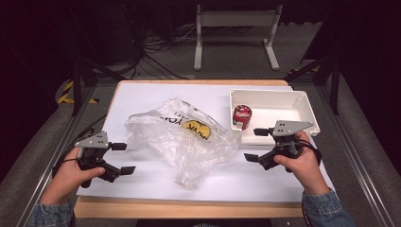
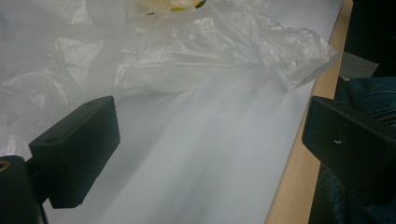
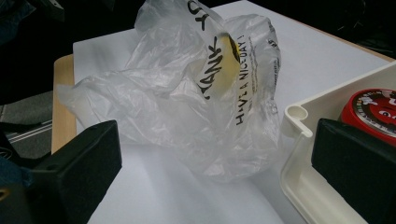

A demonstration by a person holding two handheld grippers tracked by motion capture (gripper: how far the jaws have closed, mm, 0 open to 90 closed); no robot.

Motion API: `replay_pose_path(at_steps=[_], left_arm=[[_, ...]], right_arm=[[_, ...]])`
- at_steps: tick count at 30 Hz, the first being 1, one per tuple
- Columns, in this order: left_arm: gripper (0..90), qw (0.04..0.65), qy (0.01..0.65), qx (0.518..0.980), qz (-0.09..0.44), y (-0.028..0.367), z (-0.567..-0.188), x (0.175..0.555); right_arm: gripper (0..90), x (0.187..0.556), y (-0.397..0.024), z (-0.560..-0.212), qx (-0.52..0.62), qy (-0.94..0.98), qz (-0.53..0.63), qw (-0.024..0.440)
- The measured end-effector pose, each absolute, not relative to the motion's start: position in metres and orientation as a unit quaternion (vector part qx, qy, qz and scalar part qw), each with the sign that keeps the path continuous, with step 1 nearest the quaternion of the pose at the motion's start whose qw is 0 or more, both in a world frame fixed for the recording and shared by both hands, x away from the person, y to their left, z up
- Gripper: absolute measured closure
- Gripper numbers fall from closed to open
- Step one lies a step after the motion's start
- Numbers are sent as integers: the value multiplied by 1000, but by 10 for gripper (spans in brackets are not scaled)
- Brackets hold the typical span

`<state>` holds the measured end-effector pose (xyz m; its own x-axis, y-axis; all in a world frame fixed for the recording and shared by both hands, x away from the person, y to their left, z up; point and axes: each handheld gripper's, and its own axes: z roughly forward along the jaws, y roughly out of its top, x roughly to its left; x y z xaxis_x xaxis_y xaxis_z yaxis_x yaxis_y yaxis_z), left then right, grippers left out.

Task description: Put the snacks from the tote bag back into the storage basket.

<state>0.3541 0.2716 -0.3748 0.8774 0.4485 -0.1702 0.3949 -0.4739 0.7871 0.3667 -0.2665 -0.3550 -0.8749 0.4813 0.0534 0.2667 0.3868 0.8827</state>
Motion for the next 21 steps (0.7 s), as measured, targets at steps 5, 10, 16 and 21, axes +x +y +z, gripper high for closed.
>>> replay_pose_path(at_steps=[5, 10, 16, 21], left_arm=[[50, 475, 231, 849, 29, 271, -375, 352], [53, 521, 215, 826, 34, 273, -374, 351], [50, 522, 224, 822, 29, 273, -376, 353], [50, 503, 227, 834, 27, 273, -377, 354]], right_arm=[[17, 364, -262, -362, 220, 823, 512, 112], [17, 364, -259, -371, 219, 821, 515, 112], [16, 367, -258, -381, 219, 818, 519, 119], [16, 368, -259, -388, 224, 813, 523, 125]])
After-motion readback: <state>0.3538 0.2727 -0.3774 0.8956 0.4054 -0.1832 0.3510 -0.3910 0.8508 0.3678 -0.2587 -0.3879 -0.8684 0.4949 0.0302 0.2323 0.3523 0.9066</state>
